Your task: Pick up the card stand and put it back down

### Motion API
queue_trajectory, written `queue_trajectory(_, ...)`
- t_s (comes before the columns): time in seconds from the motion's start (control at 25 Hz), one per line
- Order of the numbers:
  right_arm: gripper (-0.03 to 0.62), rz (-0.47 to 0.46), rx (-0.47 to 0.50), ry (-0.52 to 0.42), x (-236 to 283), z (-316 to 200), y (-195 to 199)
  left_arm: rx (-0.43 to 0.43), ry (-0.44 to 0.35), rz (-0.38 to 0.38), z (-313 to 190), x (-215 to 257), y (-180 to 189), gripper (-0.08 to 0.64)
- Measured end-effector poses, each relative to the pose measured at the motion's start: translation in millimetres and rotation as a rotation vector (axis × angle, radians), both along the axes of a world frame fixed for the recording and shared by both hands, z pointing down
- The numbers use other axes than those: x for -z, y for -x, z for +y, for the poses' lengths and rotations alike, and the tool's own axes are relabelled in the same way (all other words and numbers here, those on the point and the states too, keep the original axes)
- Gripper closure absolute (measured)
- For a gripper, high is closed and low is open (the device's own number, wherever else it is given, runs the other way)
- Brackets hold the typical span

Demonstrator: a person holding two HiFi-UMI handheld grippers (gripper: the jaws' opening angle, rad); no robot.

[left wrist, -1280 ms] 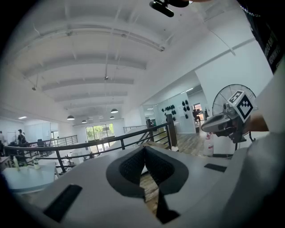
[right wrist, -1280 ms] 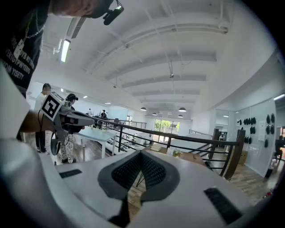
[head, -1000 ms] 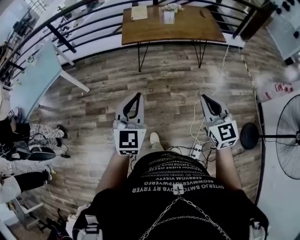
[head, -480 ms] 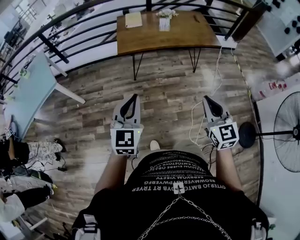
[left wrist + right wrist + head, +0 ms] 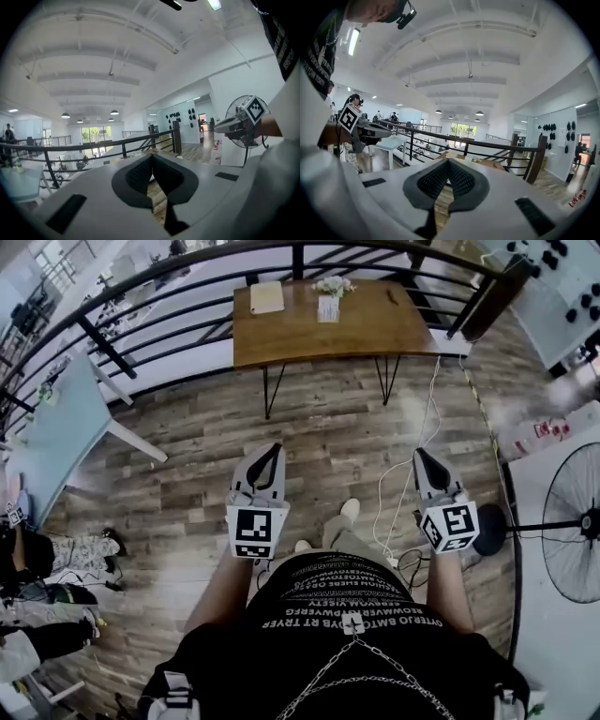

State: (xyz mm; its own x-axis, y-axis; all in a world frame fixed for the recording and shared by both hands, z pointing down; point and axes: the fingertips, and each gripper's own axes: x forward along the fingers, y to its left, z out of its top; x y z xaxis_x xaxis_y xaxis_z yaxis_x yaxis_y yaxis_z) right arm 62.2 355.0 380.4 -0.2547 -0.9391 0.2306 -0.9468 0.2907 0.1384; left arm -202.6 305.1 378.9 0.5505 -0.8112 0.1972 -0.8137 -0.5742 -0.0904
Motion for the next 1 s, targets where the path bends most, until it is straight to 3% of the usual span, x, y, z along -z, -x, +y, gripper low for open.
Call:
queue_trajectory(0.12, 0.577, -0.004, 0.012, -0.005, -1.5, -15.9, 1.9, 0.043, 0.062, 0.053, -13.1, -6.9, 6.3, 0.532)
queue_trajectory(0.24, 0.577, 0.002, 0.038, -0.009, -3.2, -33.6, 3.6, 0.045, 0.005, -0.027, -24.7, -3.6, -0.2, 0.532)
queue_trajectory(0.68, 0.577, 0.015, 0.114, 0.017, -15.6, -99.2, -3.2, 0.051, -0.083, -0.139, -66.1, -1.5, -23.5, 0.532)
queue_trajectory(1.0, 0.575, 0.025, 0.151, 0.013, -18.6, -144.9, -14.7, 0.101, -0.058, -0.107, -96.7, -6.9, -32.4, 0.532)
